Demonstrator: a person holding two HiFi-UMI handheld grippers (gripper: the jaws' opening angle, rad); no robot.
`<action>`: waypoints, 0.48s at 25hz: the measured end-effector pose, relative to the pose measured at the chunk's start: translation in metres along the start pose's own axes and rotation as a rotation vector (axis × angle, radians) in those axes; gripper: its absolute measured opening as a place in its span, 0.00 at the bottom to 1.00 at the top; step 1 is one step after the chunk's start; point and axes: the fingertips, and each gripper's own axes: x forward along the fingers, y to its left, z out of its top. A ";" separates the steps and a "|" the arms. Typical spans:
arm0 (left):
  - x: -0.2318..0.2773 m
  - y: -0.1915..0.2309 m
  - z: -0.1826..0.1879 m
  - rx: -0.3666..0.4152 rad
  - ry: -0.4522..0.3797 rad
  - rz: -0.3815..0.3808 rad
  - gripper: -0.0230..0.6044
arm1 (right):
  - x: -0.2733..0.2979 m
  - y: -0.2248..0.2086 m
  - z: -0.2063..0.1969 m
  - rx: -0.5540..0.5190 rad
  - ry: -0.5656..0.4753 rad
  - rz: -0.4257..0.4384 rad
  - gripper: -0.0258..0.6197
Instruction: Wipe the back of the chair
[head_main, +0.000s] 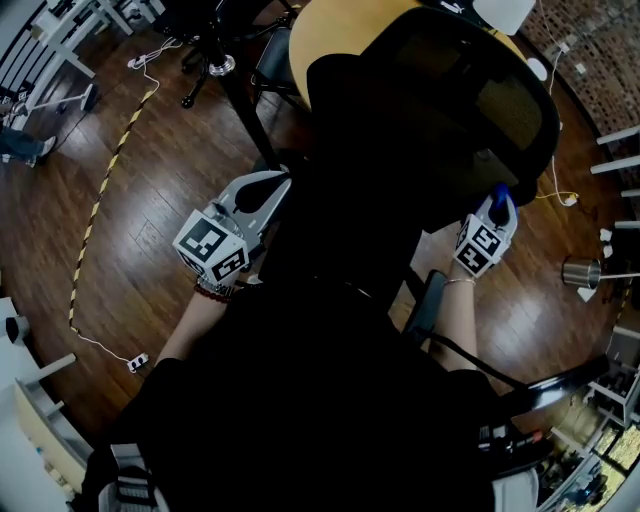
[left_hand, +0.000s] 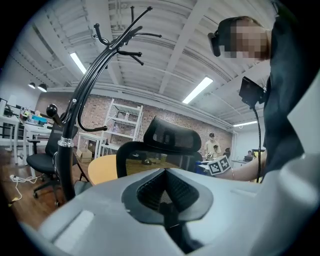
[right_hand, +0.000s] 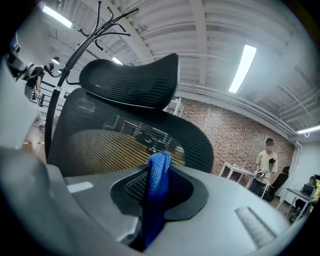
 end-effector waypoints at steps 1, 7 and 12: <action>-0.002 0.005 0.002 0.007 -0.001 -0.002 0.05 | 0.003 0.010 0.004 -0.007 -0.005 0.007 0.10; -0.021 0.045 -0.002 0.001 0.022 0.030 0.05 | 0.025 0.081 0.037 -0.037 -0.047 0.069 0.10; -0.059 0.085 -0.017 -0.053 0.044 0.086 0.05 | 0.028 0.152 0.066 -0.043 -0.101 0.120 0.10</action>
